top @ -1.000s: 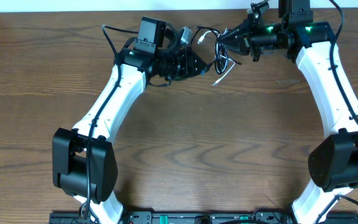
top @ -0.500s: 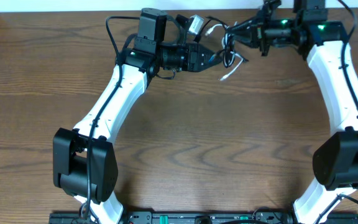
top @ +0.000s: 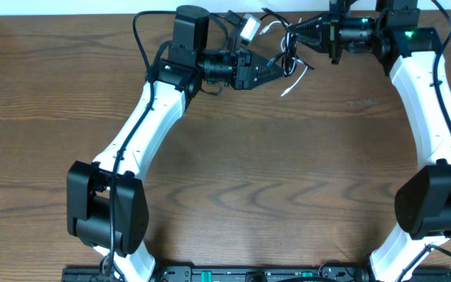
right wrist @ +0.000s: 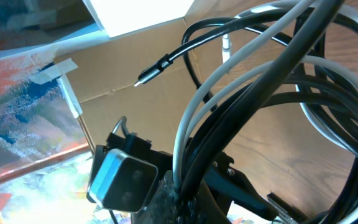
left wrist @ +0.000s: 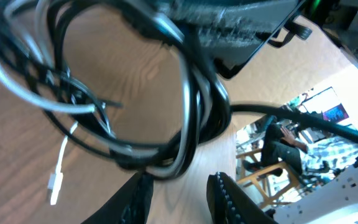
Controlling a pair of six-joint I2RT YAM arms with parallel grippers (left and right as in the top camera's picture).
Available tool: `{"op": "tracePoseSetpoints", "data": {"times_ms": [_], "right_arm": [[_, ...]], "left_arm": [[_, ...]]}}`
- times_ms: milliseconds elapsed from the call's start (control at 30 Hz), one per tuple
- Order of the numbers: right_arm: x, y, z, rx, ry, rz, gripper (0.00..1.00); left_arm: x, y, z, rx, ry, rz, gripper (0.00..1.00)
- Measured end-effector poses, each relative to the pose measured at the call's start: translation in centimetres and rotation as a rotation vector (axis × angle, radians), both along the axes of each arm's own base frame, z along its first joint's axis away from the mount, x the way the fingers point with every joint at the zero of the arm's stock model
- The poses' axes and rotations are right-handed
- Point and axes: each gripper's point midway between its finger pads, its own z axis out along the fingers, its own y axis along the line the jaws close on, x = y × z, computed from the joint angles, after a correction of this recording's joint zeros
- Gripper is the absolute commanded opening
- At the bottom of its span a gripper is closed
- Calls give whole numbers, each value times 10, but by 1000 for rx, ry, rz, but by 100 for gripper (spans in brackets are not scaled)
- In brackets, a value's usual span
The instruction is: Untangle cables
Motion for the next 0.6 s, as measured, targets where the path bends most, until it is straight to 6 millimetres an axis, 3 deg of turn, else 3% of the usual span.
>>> {"op": "tracePoseSetpoints", "data": {"times_ms": [300,433,600], "right_arm": [[-6,6,3,21,2,34,1],[-6,6,4,23,0,37,1],[-7,8,5,26,-2,43,1]], "left_arm": [[9,-16,-5,50,-59,71,33],[12,-21,0,41,-107,79,25],[17,-24,12,11,-162,90,25]]}}
